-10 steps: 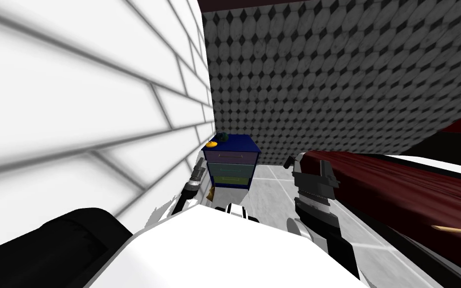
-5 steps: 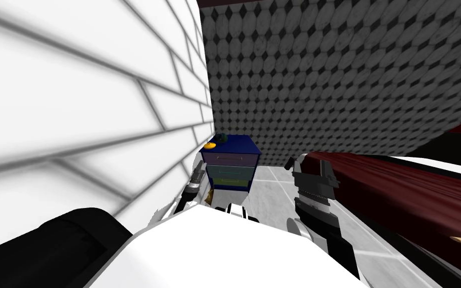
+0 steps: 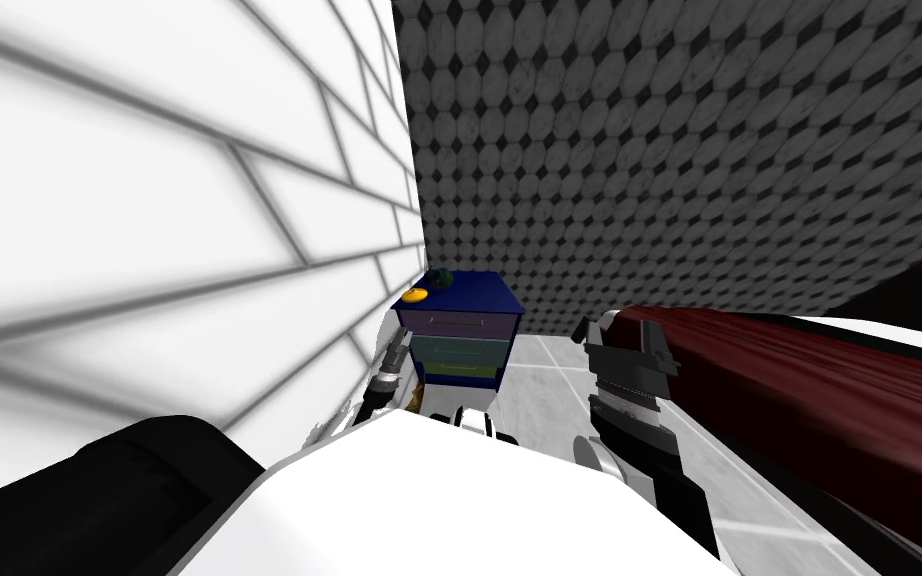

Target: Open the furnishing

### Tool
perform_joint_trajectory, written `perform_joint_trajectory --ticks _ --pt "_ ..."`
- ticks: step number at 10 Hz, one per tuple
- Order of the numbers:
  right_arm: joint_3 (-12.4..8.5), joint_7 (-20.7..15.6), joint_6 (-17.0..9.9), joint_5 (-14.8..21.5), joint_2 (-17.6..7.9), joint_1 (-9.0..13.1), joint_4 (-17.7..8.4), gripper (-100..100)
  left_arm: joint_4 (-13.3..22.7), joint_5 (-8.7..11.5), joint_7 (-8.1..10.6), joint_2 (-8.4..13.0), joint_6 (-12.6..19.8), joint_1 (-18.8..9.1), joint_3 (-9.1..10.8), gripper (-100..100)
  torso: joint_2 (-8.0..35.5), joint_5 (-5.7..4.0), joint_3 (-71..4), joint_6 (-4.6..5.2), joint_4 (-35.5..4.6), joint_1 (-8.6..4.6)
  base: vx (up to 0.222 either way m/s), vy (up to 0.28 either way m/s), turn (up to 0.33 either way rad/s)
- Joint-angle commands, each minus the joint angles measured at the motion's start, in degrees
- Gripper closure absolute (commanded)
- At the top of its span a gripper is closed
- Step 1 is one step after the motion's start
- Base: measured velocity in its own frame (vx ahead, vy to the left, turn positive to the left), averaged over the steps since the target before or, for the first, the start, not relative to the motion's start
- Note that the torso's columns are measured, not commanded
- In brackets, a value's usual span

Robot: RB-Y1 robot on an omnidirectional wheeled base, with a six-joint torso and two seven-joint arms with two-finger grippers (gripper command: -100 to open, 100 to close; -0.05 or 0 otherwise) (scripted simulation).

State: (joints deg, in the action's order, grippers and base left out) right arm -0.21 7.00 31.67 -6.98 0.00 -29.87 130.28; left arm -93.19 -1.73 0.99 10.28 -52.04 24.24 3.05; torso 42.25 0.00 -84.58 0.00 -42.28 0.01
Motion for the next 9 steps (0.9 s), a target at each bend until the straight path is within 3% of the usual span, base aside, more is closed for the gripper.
perform_joint_trajectory --ticks 1,9 --pt "0.00 0.00 0.00 0.00 0.00 0.00 0.00 0 3.93 0.05 0.21 -0.17 -3.06 -0.77 0.33 -100 0.06 -0.01 0.02 0.00 0.00 -0.02 0.082 -0.008 0.004" --pt "0.00 0.00 0.00 0.00 0.00 0.00 0.00 0 14.22 0.16 0.67 -0.83 -9.70 -2.45 1.07 -100 -0.08 0.01 -0.05 0.00 0.02 0.03 0.075 -0.005 0.003"
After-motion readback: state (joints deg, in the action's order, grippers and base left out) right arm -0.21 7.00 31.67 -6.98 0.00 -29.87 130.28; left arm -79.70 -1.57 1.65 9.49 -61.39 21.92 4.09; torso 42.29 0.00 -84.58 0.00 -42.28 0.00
